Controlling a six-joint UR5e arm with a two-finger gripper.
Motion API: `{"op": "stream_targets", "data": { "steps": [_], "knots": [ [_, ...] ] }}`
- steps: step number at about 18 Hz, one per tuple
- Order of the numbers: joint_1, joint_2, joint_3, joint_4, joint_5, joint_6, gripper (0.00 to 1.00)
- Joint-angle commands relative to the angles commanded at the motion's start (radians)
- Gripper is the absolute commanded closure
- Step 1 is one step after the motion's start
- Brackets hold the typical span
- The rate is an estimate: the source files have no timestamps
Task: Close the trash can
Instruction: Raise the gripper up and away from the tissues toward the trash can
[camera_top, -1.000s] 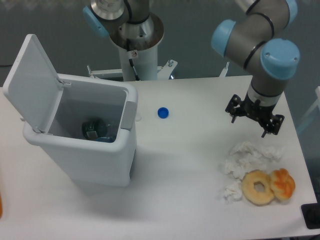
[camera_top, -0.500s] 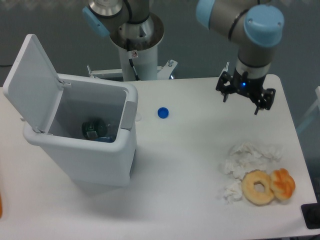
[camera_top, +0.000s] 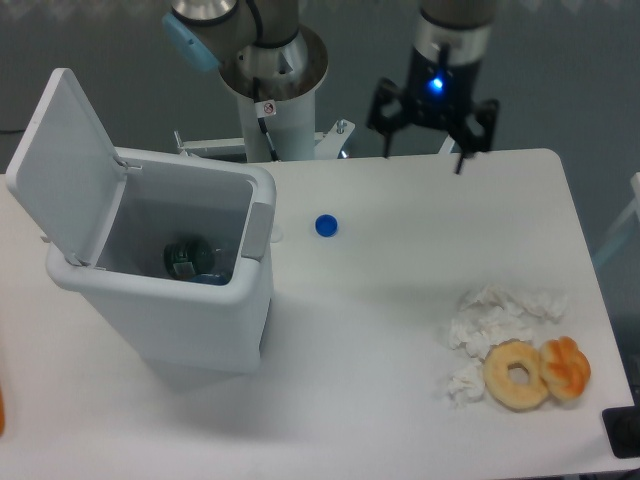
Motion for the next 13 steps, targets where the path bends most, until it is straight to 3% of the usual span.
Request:
{"op": "stream_targets", "data": {
  "steps": [5,7,10,13],
  "knots": [
    [-0.101,0.075,0.025,0.005,-0.058,-0.229,0.00],
    [-0.127,0.080,0.040,0.006,-0.095,-0.298,0.00],
    [-0.169,0.094,0.058,0.014,-0.150,-0.347,0.00],
    [-0.212,0.106,0.058,0.057,-0.196,-0.367,0.00]
  ]
}}
